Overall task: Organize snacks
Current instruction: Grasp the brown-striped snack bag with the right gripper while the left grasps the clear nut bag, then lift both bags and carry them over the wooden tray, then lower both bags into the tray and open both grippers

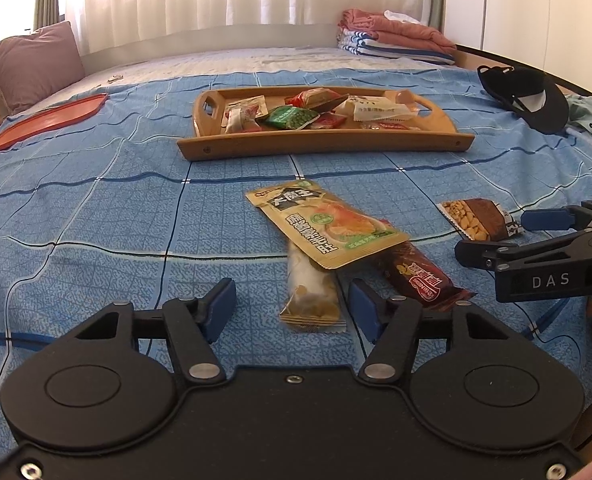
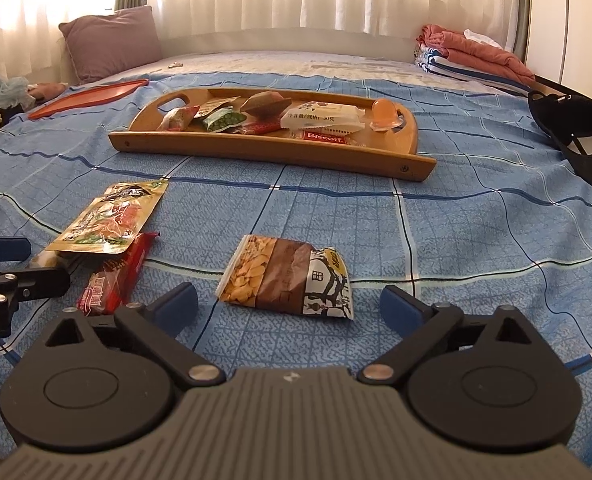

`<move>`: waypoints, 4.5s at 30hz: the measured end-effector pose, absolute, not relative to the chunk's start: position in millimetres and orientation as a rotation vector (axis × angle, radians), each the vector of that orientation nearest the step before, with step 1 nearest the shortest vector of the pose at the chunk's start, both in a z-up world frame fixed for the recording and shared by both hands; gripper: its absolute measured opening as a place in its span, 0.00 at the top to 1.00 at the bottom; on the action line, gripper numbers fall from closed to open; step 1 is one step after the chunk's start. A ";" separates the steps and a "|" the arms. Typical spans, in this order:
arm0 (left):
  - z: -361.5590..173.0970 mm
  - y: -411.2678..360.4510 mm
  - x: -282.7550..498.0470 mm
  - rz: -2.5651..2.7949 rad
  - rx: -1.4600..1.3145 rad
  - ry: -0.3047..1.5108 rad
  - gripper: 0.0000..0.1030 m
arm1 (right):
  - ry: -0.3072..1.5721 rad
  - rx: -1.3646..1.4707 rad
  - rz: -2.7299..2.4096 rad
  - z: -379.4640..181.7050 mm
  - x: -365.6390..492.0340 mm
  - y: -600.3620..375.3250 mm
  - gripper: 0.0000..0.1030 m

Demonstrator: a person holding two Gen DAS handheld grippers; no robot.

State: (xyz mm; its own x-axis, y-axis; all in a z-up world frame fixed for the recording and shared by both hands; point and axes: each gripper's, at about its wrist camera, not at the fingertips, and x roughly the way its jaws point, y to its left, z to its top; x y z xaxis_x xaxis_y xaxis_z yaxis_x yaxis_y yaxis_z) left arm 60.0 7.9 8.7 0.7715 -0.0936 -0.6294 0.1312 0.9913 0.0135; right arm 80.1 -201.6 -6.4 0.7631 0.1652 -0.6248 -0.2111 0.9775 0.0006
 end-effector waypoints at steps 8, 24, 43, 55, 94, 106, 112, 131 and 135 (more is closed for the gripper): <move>7.6 0.6 67.9 -0.115 0.059 0.679 0.51 | 0.681 -0.060 0.203 -4.7 85.5 -199.7 0.03; 16.0 -4.4 65.3 -0.149 0.029 0.666 0.79 | 0.642 -0.043 0.212 -0.1 88.0 -191.6 0.36; 72.2 -6.3 56.1 -0.192 -0.011 0.537 0.79 | 0.564 -0.007 0.233 32.9 80.5 -193.4 0.40; 110.0 -8.7 74.1 -0.210 -0.034 0.441 0.79 | 0.514 0.077 0.224 63.3 104.3 -202.7 0.41; 69.8 12.0 378.0 -0.184 -0.106 0.574 0.79 | 0.701 0.188 0.164 63.0 366.4 -207.4 0.42; 21.4 9.2 418.2 -0.180 -0.104 0.636 0.79 | 0.784 0.132 0.153 26.4 420.9 -179.3 0.42; 8.5 11.6 423.5 -0.159 -0.109 0.660 0.79 | 0.808 0.120 0.148 14.0 430.4 -174.3 0.42; 11.7 7.2 414.0 -0.144 -0.075 0.641 0.46 | 0.784 0.164 0.150 12.1 422.6 -182.8 0.23; 26.1 6.5 402.0 -0.145 -0.048 0.628 0.31 | 0.766 0.167 0.152 24.8 412.3 -186.6 0.19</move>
State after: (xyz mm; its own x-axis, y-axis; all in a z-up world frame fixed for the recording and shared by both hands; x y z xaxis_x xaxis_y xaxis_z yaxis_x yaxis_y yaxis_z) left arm 402.0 6.5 26.1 0.7997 -0.1500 -0.5814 0.1211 0.9887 -0.0885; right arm 412.3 -186.6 24.8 0.7109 0.1969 -0.6752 -0.0757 0.9759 0.2048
